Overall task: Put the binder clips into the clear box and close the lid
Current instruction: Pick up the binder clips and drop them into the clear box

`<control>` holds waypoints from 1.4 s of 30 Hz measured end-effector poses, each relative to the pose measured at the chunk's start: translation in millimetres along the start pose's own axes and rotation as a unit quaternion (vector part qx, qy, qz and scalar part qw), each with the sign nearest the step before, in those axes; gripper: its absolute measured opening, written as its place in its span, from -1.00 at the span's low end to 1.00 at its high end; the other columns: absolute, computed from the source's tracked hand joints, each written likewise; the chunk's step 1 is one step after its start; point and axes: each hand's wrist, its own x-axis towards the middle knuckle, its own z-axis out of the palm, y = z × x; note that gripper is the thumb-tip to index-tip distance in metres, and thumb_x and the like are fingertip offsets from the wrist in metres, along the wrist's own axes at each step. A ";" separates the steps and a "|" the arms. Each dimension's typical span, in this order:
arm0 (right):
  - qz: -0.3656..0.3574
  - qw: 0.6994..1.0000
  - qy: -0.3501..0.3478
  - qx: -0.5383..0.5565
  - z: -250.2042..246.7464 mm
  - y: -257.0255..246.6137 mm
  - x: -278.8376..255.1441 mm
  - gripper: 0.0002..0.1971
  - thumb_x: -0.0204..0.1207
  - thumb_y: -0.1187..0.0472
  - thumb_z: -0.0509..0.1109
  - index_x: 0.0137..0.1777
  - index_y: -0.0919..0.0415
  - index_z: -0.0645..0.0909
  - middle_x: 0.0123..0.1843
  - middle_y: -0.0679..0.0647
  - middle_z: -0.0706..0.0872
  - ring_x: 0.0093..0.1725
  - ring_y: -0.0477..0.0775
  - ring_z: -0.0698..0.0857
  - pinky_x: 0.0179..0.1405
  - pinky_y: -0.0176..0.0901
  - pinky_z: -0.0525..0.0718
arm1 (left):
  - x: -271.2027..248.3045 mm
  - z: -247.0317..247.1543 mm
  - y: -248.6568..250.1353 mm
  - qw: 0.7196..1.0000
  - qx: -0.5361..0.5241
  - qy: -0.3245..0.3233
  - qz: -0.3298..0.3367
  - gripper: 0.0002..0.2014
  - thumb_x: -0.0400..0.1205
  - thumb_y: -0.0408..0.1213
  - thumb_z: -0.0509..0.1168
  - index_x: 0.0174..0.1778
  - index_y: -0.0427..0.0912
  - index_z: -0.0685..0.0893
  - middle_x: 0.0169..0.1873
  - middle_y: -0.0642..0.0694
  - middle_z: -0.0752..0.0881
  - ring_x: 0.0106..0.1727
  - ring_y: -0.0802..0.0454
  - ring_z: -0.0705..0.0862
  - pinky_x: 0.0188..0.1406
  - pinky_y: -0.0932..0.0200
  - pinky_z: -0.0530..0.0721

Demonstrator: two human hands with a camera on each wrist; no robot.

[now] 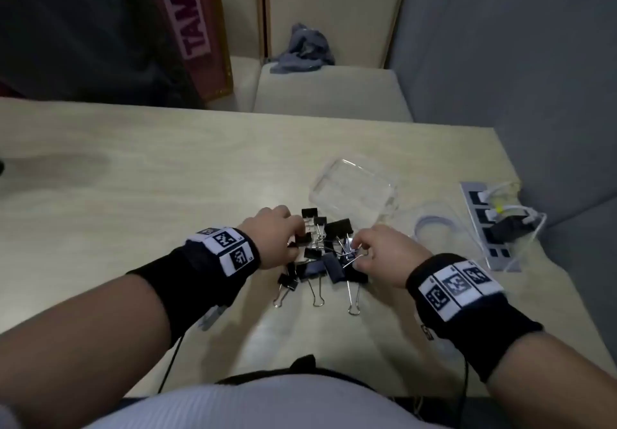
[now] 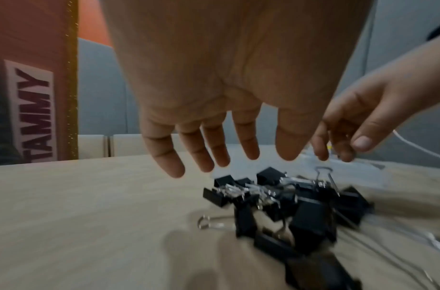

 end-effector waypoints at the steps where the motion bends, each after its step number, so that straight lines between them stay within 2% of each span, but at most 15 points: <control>1: 0.007 1.000 -0.014 -0.016 7.2 -3.0 2.5 -0.58 0.43 -0.06 0.44 0.28 -0.04 0.52 0.22 0.05 0.51 0.07 0.07 0.62 0.08 -0.07 0.61 | -0.2 4.2 1.4 1.000 0.018 0.002 0.012 -0.59 0.51 0.01 0.29 0.30 0.12 0.50 0.30 -0.07 0.51 0.26 -0.14 0.52 0.14 -0.11 0.65; 4: 0.036 0.999 -0.007 -0.040 31.9 -10.7 3.4 -0.43 0.31 -0.14 0.51 0.30 -0.11 0.42 0.24 0.07 0.42 0.07 0.18 0.65 0.07 0.04 0.68 | -0.9 19.4 3.1 0.996 0.067 0.012 0.054 -0.45 0.46 0.11 0.32 0.39 0.22 0.41 0.37 -0.04 0.45 0.35 -0.15 0.44 0.18 -0.13 0.58; 9: 0.042 0.997 0.066 -0.027 51.0 -15.0 8.0 -0.48 0.28 -0.11 0.55 0.17 -0.05 0.41 0.17 0.09 0.39 0.00 0.22 0.63 0.01 0.05 0.68 | 1.0 30.9 10.0 0.989 0.091 0.040 0.113 -0.37 0.45 0.10 0.36 0.46 0.18 0.37 0.38 -0.01 0.45 0.40 -0.12 0.39 0.26 -0.14 0.48; 12: 0.037 0.994 0.105 -0.009 54.0 -15.0 8.5 -0.68 0.37 0.01 0.49 0.04 0.02 0.47 0.06 0.07 0.42 -0.10 0.20 0.64 -0.12 -0.04 0.62 | 5.4 36.6 15.6 0.989 0.082 0.028 0.121 -0.38 0.46 0.11 0.36 0.45 0.13 0.41 0.38 0.00 0.47 0.42 -0.11 0.38 0.28 -0.15 0.45; 15: 0.040 0.992 0.120 -0.004 54.4 -9.8 3.3 -0.82 0.45 0.06 0.41 -0.01 0.09 0.58 0.02 0.07 0.45 -0.14 0.18 0.63 -0.16 -0.03 0.62 | 13.9 37.1 13.6 0.990 0.075 0.044 0.109 -0.45 0.49 0.10 0.31 0.41 0.11 0.45 0.35 0.00 0.51 0.39 -0.12 0.42 0.28 -0.14 0.46; 18: 0.046 0.987 0.155 0.003 49.4 -1.2 -2.7 -0.81 0.49 0.05 0.38 0.00 0.14 0.64 -0.03 0.03 0.48 -0.13 0.10 0.57 -0.17 -0.05 0.59 | 23.4 35.0 7.0 0.992 0.050 0.065 0.091 -0.54 0.53 0.01 0.27 0.36 0.08 0.48 0.32 -0.01 0.54 0.37 -0.12 0.44 0.26 -0.13 0.47; 21: 0.070 0.970 0.226 0.053 38.0 8.2 -8.3 -0.73 0.55 -0.03 0.34 -0.07 0.20 0.62 -0.09 0.02 0.49 -0.15 0.07 0.55 -0.21 -0.11 0.48 | 32.4 40.3 5.1 0.986 0.045 0.106 0.117 -0.53 0.54 -0.05 0.27 0.40 0.06 0.48 0.44 0.00 0.49 0.45 -0.13 0.41 0.26 -0.14 0.45; 25: 0.100 0.948 0.270 0.134 27.0 16.9 -12.7 -0.74 0.57 0.01 0.33 0.01 0.21 0.64 -0.08 0.08 0.58 -0.16 0.09 0.59 -0.17 -0.10 0.49 | 48.4 45.0 16.7 0.984 0.067 0.087 0.142 -0.43 0.60 -0.05 0.18 0.58 0.15 0.26 0.60 0.09 0.33 0.59 -0.11 0.28 0.42 -0.27 0.30; 26: 0.101 0.948 0.268 0.139 26.1 18.2 -13.0 -0.75 0.56 0.01 0.33 0.03 0.20 0.64 -0.08 0.09 0.59 -0.17 0.09 0.59 -0.16 -0.08 0.53 | 51.5 44.8 19.8 0.982 0.077 0.084 0.150 -0.43 0.60 -0.05 0.18 0.58 0.15 0.27 0.56 0.09 0.39 0.54 -0.13 0.34 0.42 -0.29 0.28; 28: 0.097 0.950 0.259 0.143 25.7 20.9 -11.7 -0.76 0.56 0.02 0.34 0.05 0.17 0.66 -0.10 0.09 0.61 -0.19 0.08 0.60 -0.15 -0.05 0.57 | 55.4 44.1 24.5 0.976 0.098 0.107 0.165 -0.44 0.54 -0.09 0.24 0.51 0.09 0.39 0.33 0.02 0.61 0.32 -0.20 0.52 0.33 -0.25 0.37; 30: 0.096 0.951 0.254 0.145 26.2 23.0 -8.8 -0.80 0.55 0.04 0.34 -0.03 0.17 0.65 -0.14 0.08 0.60 -0.20 0.08 0.60 -0.19 -0.07 0.55 | 56.7 43.1 28.5 0.977 0.108 0.114 0.142 -0.51 0.49 -0.11 0.27 0.38 -0.01 0.53 0.15 -0.07 0.65 0.19 -0.23 0.55 0.26 -0.21 0.41; 33: 0.091 0.945 0.266 0.166 25.5 24.3 -0.4 -0.80 0.56 0.08 0.34 -0.24 0.16 0.54 -0.24 0.01 0.54 -0.24 0.06 0.55 -0.26 -0.13 0.39 | 56.5 40.8 28.4 0.989 0.093 0.082 0.078 -0.61 0.48 -0.11 0.27 0.22 -0.10 0.60 0.20 -0.11 0.54 0.25 -0.21 0.45 0.26 -0.18 0.39; 36: 0.068 0.936 0.288 0.190 17.8 20.0 12.5 -0.83 0.61 0.12 0.29 -0.20 0.13 0.49 -0.19 0.06 0.59 -0.18 0.07 0.53 -0.21 -0.14 0.35 | 54.1 39.2 21.5 0.992 0.084 0.068 0.067 -0.64 0.48 -0.16 0.28 0.20 -0.08 0.60 0.27 -0.08 0.52 0.29 -0.19 0.43 0.24 -0.18 0.40; 39: 0.033 0.927 0.318 0.198 5.7 12.9 29.2 -0.84 0.65 0.14 0.20 -0.13 0.17 0.45 -0.16 0.08 0.58 -0.17 0.09 0.53 -0.23 -0.14 0.35 | 50.6 39.4 11.8 0.990 0.106 0.070 0.066 -0.72 0.52 -0.20 0.28 0.15 -0.06 0.58 0.14 -0.04 0.62 0.23 -0.17 0.48 0.18 -0.15 0.41; 42: 0.038 0.940 0.290 0.175 -0.1 12.0 47.6 -0.88 0.67 0.09 0.12 -0.07 0.09 0.41 -0.17 0.07 0.60 -0.18 0.15 0.58 -0.24 -0.06 0.46 | 47.9 38.7 6.2 0.989 0.111 0.072 0.072 -0.75 0.62 -0.13 0.20 0.19 -0.03 0.60 0.15 -0.02 0.64 0.25 -0.15 0.48 0.21 -0.13 0.38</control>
